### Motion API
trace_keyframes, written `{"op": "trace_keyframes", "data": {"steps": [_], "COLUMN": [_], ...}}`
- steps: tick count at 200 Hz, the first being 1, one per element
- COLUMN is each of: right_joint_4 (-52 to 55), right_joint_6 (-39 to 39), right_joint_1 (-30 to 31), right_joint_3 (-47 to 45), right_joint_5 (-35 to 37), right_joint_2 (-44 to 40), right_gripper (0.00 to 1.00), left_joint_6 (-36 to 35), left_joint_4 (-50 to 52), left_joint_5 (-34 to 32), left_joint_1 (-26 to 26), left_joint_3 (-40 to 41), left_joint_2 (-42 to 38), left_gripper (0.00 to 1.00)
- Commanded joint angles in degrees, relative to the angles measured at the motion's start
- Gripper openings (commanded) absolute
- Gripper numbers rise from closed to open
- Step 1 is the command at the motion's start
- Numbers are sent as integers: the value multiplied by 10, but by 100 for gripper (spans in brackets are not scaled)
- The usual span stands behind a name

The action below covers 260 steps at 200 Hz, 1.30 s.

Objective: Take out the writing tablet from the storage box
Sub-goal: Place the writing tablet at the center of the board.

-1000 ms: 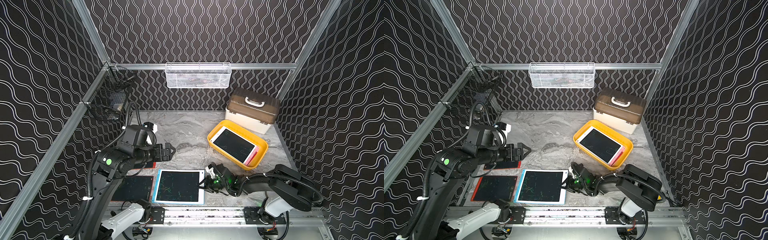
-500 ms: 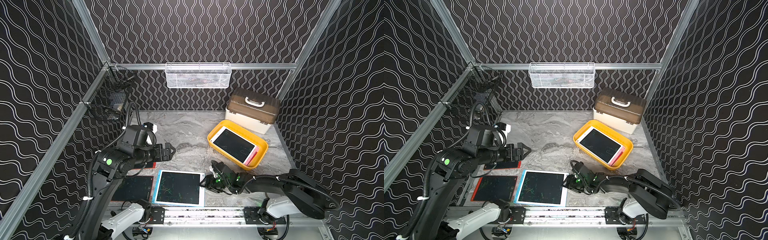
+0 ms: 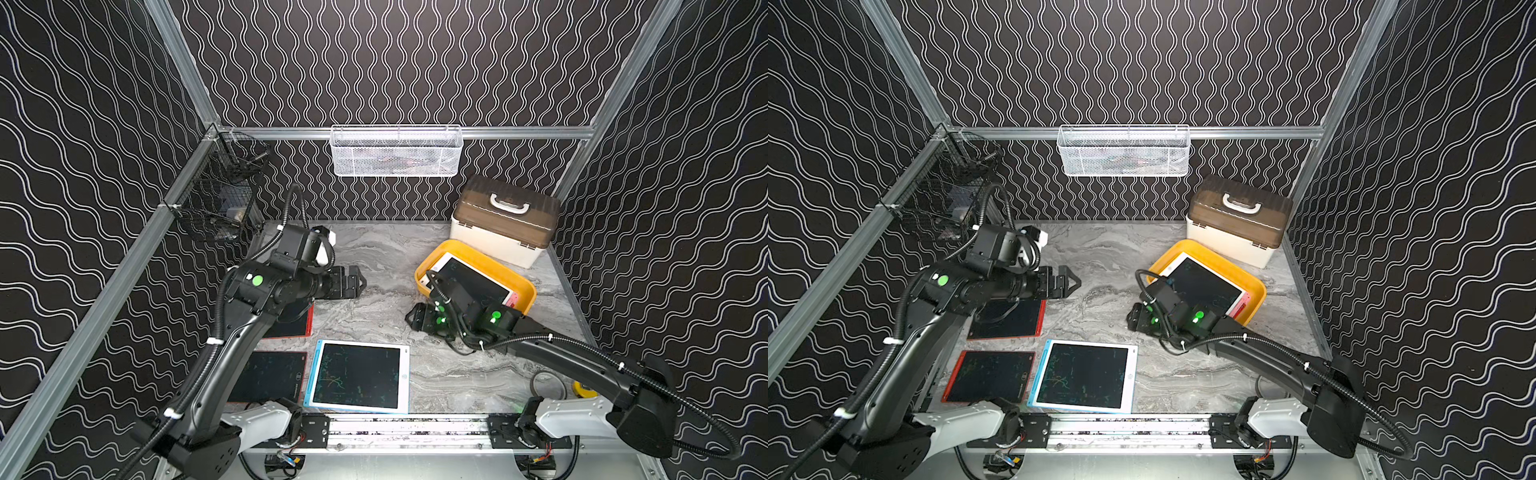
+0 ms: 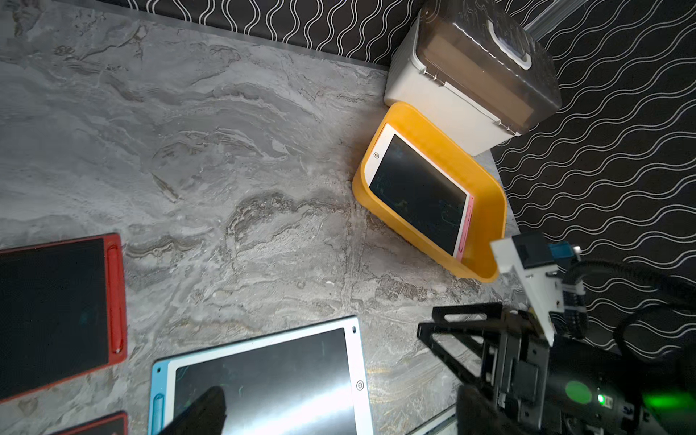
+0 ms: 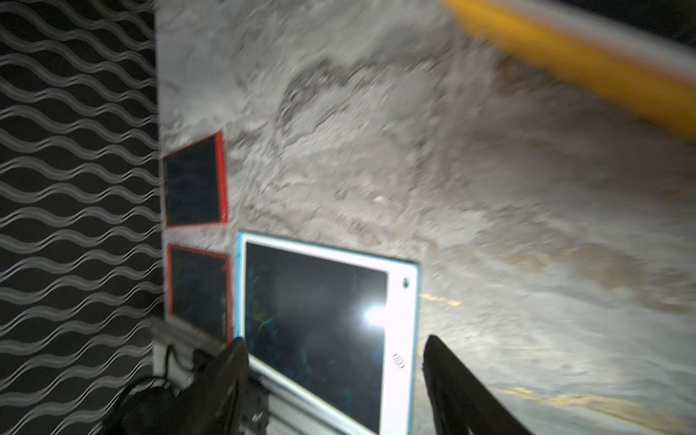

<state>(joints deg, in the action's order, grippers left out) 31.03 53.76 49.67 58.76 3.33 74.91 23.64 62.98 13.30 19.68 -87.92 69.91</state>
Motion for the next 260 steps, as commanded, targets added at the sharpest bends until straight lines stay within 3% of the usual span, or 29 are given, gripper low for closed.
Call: {"op": "trace_keyframes", "data": {"steps": [1, 12, 29, 46, 81, 111, 132, 164, 260], "right_joint_4": [92, 90, 83, 55, 44, 49, 63, 39, 10], "right_joint_6": [-70, -81, -83, -49, 58, 112, 122, 132, 138], "right_joint_1": [-16, 1, 59, 105, 211, 324, 372, 403, 420], "right_joint_3": [-15, -27, -52, -97, -153, -120, -90, -94, -89], "right_joint_5": [-36, -46, -2, 17, 86, 134, 147, 141, 127], "right_joint_2": [20, 28, 12, -28, -73, 13, 73, 98, 164], "right_gripper": [73, 76, 84, 100, 100, 100, 100, 100, 100], "left_joint_6": [-16, -10, -8, -5, -5, -5, -5, -5, -10], "left_joint_4": [-17, -18, -10, -7, -3, -1, 2, 2, 8], "left_joint_5": [-17, -16, -11, 0, 19, 21, 22, 23, 11], "left_joint_1": [0, 0, 0, 0, 0, 1, 1, 2, 8], "left_joint_3": [15, 39, 64, 84, 115, 127, 128, 120, 108], "left_joint_2": [6, 0, -6, -16, -40, -59, -71, -72, -72], "left_gripper": [99, 99, 99, 99, 99, 99, 99, 99, 99]}}
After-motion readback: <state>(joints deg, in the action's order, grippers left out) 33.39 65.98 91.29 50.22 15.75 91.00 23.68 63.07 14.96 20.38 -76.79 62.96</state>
